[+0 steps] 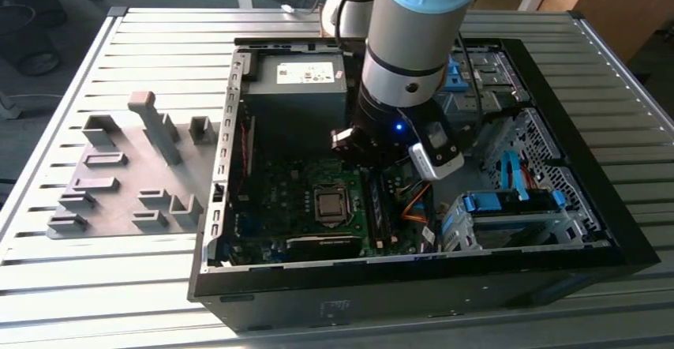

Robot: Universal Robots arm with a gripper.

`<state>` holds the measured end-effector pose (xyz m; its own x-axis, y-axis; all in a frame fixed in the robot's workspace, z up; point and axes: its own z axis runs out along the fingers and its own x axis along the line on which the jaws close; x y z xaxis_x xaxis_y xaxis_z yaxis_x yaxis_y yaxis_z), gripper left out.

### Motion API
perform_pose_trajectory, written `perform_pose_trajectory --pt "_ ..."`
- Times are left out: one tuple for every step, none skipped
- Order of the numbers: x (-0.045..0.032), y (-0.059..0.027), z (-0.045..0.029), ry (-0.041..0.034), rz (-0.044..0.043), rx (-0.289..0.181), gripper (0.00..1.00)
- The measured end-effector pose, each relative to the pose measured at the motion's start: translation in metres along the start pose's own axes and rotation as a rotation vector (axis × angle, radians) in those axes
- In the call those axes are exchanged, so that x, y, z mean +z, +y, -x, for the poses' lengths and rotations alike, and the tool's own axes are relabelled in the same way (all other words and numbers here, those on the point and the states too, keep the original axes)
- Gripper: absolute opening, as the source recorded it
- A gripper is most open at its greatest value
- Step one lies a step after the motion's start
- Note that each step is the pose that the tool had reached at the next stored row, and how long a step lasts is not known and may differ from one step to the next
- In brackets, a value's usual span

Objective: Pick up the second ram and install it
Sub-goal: 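Insert the second ram into the second slot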

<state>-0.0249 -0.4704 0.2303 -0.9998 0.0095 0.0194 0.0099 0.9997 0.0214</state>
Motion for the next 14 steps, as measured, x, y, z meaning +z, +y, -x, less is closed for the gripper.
perform_pose_trajectory --pt "0.0005 -0.0006 0.0000 0.0000 0.0005 0.000 0.14" --pt "0.0010 -0.0014 0.0001 0.0001 0.0008 0.000 0.14" --pt "0.0012 -0.0022 0.0001 0.0003 0.0008 0.000 0.14" --pt "0.0014 -0.0031 0.0001 0.0005 0.0011 0.000 0.14" --pt "0.0016 -0.0040 0.0001 0.0007 0.0010 0.000 0.14" --pt "0.0015 -0.0045 0.0000 0.0007 0.0010 0.000 0.14" --pt "0.0015 -0.0046 0.0000 0.0008 0.0010 0.000 0.14" --pt "0.0016 -0.0045 0.0000 0.0007 0.0011 0.000 0.14" --pt "0.0016 -0.0045 0.0001 0.0007 0.0012 0.000 0.14" --pt "0.0016 -0.0046 0.0001 0.0008 0.0011 0.000 0.14" --pt "0.0016 -0.0046 0.0001 0.0007 0.0012 0.000 0.14" --pt "0.0016 -0.0046 0.0001 0.0007 0.0011 0.000 0.14" --pt "0.0016 -0.0046 0.0001 0.0007 0.0011 0.000 0.14" --pt "0.0016 -0.0046 0.0001 0.0007 0.0011 0.000 0.14"
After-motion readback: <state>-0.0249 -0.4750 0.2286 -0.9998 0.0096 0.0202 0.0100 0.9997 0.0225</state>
